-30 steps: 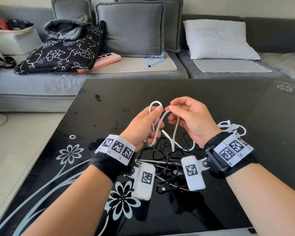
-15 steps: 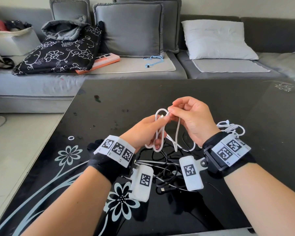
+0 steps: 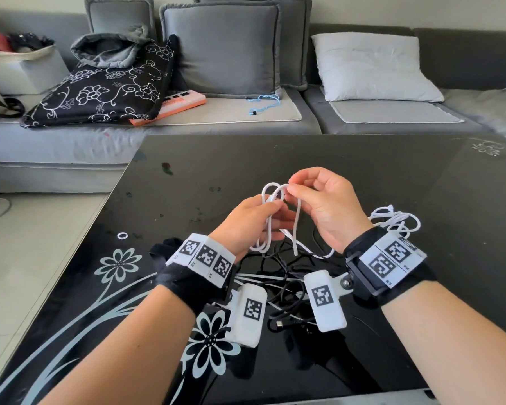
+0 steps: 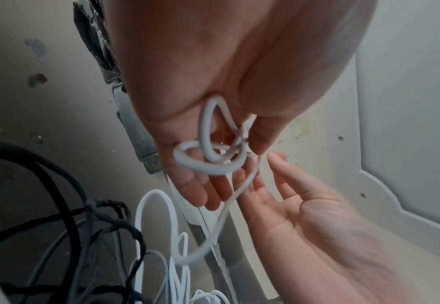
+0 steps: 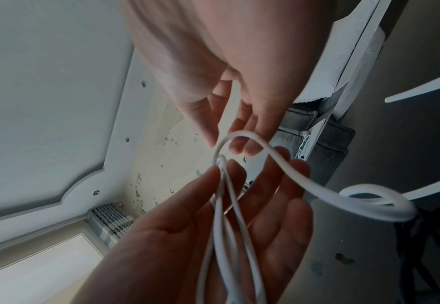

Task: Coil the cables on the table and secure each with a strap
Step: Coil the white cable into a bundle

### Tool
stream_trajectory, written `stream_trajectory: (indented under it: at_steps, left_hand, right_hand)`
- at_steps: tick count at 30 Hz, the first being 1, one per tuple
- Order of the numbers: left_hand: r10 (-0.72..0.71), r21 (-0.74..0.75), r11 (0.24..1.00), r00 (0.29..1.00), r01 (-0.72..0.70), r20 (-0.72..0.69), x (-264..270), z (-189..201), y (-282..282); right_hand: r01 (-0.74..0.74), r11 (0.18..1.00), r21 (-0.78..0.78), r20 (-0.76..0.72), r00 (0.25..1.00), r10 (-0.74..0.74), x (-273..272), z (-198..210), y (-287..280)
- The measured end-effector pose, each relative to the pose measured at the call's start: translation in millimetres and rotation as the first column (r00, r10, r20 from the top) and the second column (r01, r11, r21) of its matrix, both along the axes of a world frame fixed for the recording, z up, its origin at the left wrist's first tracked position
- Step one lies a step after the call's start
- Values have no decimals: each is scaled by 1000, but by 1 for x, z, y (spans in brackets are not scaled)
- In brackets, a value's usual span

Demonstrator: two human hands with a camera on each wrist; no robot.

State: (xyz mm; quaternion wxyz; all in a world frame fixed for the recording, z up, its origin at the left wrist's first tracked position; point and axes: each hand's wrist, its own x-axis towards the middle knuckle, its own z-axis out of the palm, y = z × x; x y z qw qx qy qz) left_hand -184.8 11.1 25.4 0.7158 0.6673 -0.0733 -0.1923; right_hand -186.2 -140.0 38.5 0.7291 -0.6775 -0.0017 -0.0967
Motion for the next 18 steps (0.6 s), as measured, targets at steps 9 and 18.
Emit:
stream_trajectory:
  at_steps: [9, 18]
  left_hand:
    - [65, -283, 954, 988, -103, -138, 3, 10, 8]
    - [161, -458, 855, 963, -245, -215, 4, 16, 13]
  right_hand:
    - [8, 995, -104, -65, 998, -15, -2, -1, -2]
    - [-157, 962, -225, -130, 983, 130, -9, -7, 7]
